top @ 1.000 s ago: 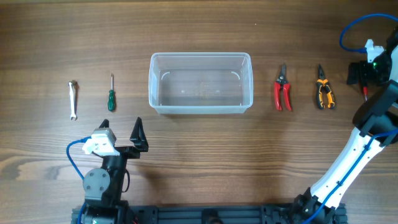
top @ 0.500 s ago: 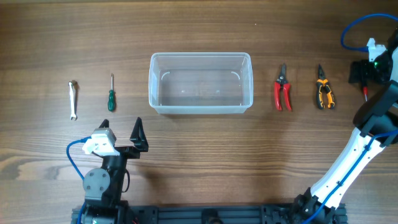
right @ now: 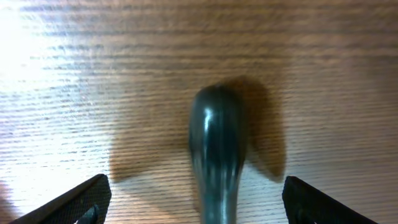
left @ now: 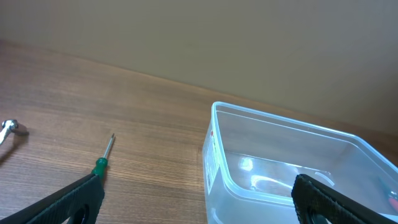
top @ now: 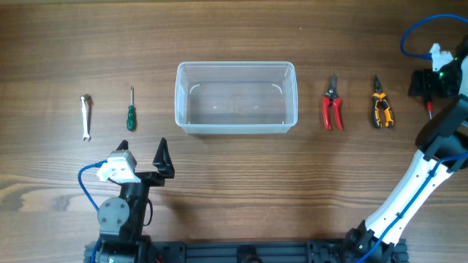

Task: Pack container
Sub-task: 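Lower the right gripper and close it on the screwdriver handle, then carry the screwdriver with the right gripper over the container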

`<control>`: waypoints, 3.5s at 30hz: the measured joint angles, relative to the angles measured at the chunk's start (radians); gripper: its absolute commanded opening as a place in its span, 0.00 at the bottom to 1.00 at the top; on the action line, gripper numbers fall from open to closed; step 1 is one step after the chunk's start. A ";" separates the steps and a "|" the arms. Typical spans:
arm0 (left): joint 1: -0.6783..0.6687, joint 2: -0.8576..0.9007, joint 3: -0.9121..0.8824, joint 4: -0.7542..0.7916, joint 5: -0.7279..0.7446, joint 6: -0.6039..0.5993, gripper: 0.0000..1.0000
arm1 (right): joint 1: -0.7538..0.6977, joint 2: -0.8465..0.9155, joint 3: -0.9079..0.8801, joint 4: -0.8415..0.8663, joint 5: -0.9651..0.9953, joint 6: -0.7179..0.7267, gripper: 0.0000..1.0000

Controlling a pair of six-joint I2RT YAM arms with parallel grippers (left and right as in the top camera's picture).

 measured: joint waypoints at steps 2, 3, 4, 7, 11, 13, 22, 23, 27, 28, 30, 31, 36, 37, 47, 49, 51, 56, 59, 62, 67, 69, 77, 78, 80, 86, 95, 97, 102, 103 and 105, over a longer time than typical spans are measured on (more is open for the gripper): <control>0.000 0.000 0.000 0.000 0.000 0.000 1.00 | -0.001 0.008 0.002 -0.002 -0.003 -0.003 0.90; 0.000 0.000 0.000 0.000 0.000 0.000 1.00 | -0.002 0.009 0.002 -0.003 -0.005 -0.003 0.90; 0.000 0.000 0.000 0.000 0.000 0.000 1.00 | -0.003 0.009 0.002 -0.003 -0.004 -0.003 0.89; 0.000 0.000 0.000 0.000 0.000 0.000 1.00 | -0.002 0.009 0.002 -0.003 -0.003 -0.003 0.89; 0.000 0.000 0.000 0.000 0.000 0.000 1.00 | -0.002 0.009 0.002 -0.004 -0.002 -0.003 0.76; 0.000 0.000 0.000 0.000 0.000 0.000 1.00 | -0.002 0.009 0.002 -0.005 -0.001 -0.001 0.69; 0.000 0.000 0.000 0.000 0.000 0.000 1.00 | -0.002 0.009 0.002 -0.006 0.003 0.005 0.58; 0.000 0.000 0.000 0.000 0.000 0.000 1.00 | -0.002 0.009 0.002 -0.006 0.004 0.008 0.56; 0.000 0.000 0.000 0.000 0.000 0.000 1.00 | -0.002 0.009 0.002 0.000 0.005 0.014 0.51; 0.000 0.000 0.000 0.000 0.000 0.000 1.00 | -0.002 0.009 0.002 0.005 0.005 0.016 0.50; 0.000 0.000 0.000 0.000 0.000 0.000 1.00 | -0.002 0.009 0.002 0.009 0.008 0.016 0.47; 0.000 0.000 0.000 0.000 0.000 0.000 1.00 | -0.002 0.009 0.002 0.011 0.008 0.016 0.45; 0.000 0.000 0.000 0.000 0.000 0.000 1.00 | -0.002 0.009 0.002 0.028 0.018 0.016 0.40; 0.000 0.000 0.000 0.000 0.000 0.000 1.00 | -0.002 0.009 0.002 0.030 0.023 0.016 0.36; 0.000 0.000 0.000 0.000 0.000 0.000 1.00 | -0.002 0.009 0.002 0.035 0.052 0.020 0.18; 0.000 0.000 0.000 0.000 0.000 0.000 1.00 | -0.002 0.009 0.002 0.035 0.054 0.020 0.18; 0.000 0.000 0.000 0.000 0.000 0.000 1.00 | -0.002 0.009 0.002 0.035 0.056 0.020 0.14; 0.000 0.000 0.000 0.000 0.000 0.000 1.00 | -0.002 0.009 0.002 0.034 0.057 0.024 0.11; 0.000 0.000 0.000 0.000 0.000 0.000 1.00 | -0.001 0.008 0.002 0.034 0.060 0.024 0.06; 0.000 0.000 0.000 0.000 0.000 0.000 1.00 | 0.003 0.004 0.002 0.034 0.065 0.024 0.07; 0.000 0.000 0.000 0.000 0.000 0.000 1.00 | 0.030 -0.084 0.002 0.025 0.048 0.024 0.07; 0.000 0.000 0.000 0.000 0.000 0.000 1.00 | 0.056 -0.166 0.002 0.015 0.029 0.026 0.07; 0.000 0.000 0.000 0.000 0.000 0.000 1.00 | 0.260 -0.544 0.006 -0.026 -0.109 0.027 0.12; 0.000 0.000 0.000 0.000 0.000 0.000 1.00 | 0.305 -0.583 0.006 -0.035 -0.145 0.027 0.12; 0.000 0.000 0.000 0.000 0.000 0.000 1.00 | 0.390 -0.630 0.007 -0.057 -0.190 0.027 0.11; 0.000 0.000 0.000 0.000 0.000 0.000 1.00 | 0.680 -0.659 0.008 -0.158 -0.236 0.023 0.12; 0.000 0.000 0.000 0.000 0.000 0.000 1.00 | 1.039 -0.589 0.008 -0.147 -0.155 -0.052 0.15; 0.000 0.000 0.000 0.000 0.000 0.000 1.00 | 1.073 -0.531 0.008 -0.147 -0.137 -0.077 0.16; 0.000 0.000 0.000 0.000 0.000 0.000 1.00 | 1.082 -0.379 0.008 -0.142 -0.134 -0.119 0.16; 0.000 0.000 0.000 0.000 0.000 0.000 1.00 | 1.081 -0.357 0.008 -0.143 -0.134 -0.120 0.17; 0.000 0.000 0.000 0.000 0.000 0.000 1.00 | 1.080 -0.296 0.008 -0.147 -0.138 -0.120 0.18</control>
